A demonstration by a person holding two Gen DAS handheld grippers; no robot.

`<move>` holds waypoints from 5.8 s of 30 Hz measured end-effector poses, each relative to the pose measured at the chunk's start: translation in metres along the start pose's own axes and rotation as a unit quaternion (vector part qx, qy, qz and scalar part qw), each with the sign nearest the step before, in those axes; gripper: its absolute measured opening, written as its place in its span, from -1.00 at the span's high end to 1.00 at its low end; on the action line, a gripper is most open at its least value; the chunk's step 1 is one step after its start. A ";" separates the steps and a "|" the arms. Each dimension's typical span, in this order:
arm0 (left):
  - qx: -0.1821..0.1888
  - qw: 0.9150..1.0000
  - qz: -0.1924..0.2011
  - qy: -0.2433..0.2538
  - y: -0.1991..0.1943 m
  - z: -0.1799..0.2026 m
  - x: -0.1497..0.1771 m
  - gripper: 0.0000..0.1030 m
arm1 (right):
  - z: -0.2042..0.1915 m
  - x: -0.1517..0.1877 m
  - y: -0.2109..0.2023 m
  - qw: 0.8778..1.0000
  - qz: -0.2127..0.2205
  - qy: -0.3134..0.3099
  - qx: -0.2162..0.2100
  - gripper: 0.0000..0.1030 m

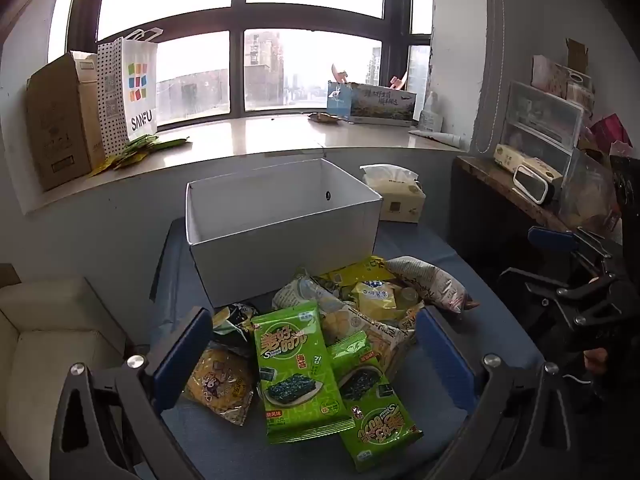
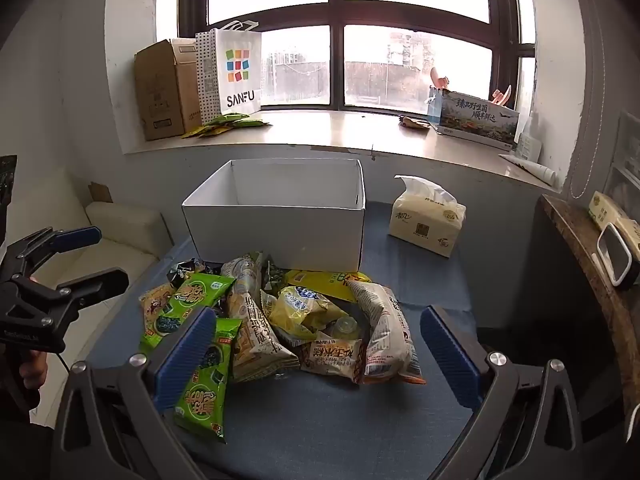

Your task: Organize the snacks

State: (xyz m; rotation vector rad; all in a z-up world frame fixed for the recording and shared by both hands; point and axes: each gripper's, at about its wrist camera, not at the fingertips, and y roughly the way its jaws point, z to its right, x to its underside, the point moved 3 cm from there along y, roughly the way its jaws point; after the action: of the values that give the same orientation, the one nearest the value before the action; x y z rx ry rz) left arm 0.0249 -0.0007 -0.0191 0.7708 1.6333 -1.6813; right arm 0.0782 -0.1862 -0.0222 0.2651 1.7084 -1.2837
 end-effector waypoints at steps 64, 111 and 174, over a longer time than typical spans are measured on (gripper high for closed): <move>-0.014 1.000 -0.012 0.007 0.001 -0.001 0.003 -1.00 | -0.003 0.002 -0.001 1.000 0.000 -0.001 -0.001 -1.00; -0.002 1.000 0.005 -0.009 0.000 -0.008 0.001 -1.00 | 0.038 0.004 0.047 0.998 -0.038 0.044 -0.034 -1.00; 0.052 0.995 -0.003 -0.083 0.042 -0.054 -0.001 -0.22 | 0.037 -0.018 0.022 0.994 0.017 0.063 -0.085 0.22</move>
State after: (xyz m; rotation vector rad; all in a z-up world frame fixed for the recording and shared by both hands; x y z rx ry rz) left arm 0.0566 0.0528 -0.0463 0.6569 1.4467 -1.7963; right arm 0.1219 -0.2014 -0.0219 0.2781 1.8999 -1.1078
